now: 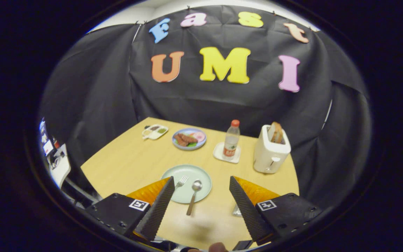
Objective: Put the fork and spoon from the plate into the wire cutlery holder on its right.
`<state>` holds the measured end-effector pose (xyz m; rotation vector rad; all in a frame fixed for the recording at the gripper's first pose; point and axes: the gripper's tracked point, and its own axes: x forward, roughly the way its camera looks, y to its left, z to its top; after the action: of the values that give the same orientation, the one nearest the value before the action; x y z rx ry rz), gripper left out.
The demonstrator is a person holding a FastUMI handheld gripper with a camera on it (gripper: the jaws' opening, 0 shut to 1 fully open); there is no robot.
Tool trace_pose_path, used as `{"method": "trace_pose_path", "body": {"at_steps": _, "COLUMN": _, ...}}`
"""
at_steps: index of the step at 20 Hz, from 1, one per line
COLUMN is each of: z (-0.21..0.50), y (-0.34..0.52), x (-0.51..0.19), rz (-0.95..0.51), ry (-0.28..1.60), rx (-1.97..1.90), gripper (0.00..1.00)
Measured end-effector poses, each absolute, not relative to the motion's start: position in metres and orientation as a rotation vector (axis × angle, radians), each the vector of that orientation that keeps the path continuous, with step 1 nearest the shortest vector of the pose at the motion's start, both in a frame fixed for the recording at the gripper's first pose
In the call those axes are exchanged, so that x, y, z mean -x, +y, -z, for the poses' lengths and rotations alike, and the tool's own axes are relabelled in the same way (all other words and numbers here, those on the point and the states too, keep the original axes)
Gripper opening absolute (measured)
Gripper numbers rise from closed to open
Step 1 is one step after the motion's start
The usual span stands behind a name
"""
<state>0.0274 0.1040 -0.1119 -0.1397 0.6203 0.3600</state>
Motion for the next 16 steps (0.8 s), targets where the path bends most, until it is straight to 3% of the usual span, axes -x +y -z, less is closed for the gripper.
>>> {"method": "trace_pose_path", "body": {"at_steps": 8, "z": 0.224, "y": 0.124, "x": -0.032, "rz": -0.317, "ry": 1.208, "rx": 0.137, "gripper": 0.96}}
{"method": "trace_pose_path", "body": {"at_steps": 13, "z": 0.279, "y": 0.125, "x": -0.042, "rz": -0.263, "ry": 1.384, "rx": 0.159, "gripper": 0.97}}
{"method": "trace_pose_path", "body": {"at_steps": 16, "z": 0.302, "y": 0.133, "x": -0.05, "rz": -0.251, "ry": 1.414, "rx": 0.144, "gripper": 0.82}}
